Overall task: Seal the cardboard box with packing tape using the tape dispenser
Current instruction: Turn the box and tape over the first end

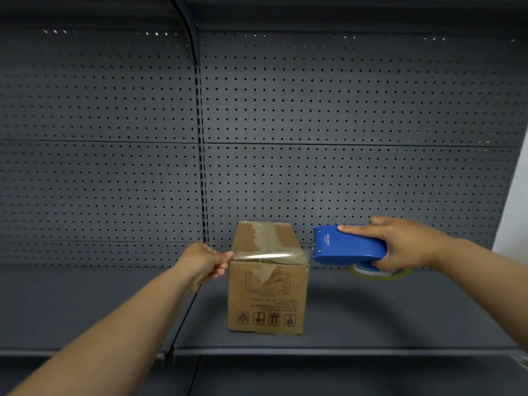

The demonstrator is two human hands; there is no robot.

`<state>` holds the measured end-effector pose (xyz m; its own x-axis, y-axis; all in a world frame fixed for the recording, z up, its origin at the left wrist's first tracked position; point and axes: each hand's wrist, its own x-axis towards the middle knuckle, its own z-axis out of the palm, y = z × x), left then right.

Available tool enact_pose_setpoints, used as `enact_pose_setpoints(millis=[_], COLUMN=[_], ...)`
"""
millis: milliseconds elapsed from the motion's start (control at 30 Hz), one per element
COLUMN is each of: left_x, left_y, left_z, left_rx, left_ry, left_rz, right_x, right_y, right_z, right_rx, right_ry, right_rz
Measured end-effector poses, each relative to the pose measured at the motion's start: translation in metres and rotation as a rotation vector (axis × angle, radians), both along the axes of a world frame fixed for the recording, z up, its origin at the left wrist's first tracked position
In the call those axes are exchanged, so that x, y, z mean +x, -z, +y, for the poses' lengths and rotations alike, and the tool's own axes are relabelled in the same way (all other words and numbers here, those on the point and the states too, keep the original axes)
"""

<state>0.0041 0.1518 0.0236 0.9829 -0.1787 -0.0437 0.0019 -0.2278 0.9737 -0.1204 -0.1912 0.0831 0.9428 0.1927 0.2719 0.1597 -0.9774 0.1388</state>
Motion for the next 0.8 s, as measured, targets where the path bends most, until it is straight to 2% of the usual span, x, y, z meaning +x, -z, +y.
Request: enact_pose_setpoints(millis=[267, 600, 700, 800], left_x=[0.003, 0.006, 0.006, 0.008], left_y=[0.002, 0.006, 0.009, 0.010], left_z=[-0.002, 0.003, 0.005, 0.011], left_rx=[0.056, 0.043, 0.064, 0.146], left_ry=[-0.023, -0.013, 0.001, 0.009], left_rz=[0.033, 0.219, 0.201, 0.099], right_x=[0.005, 0.012, 0.016, 0.019], right_y=[0.006, 0.010, 0.012, 0.011], right_z=[-0.002, 0.006, 0.009, 0.010], right_rx=[0.005, -0.012, -0.035, -0.064], right_ry=[-0.005, 0.027, 0.026, 0.019], right_rz=[0.021, 0.091, 0.106, 0.106])
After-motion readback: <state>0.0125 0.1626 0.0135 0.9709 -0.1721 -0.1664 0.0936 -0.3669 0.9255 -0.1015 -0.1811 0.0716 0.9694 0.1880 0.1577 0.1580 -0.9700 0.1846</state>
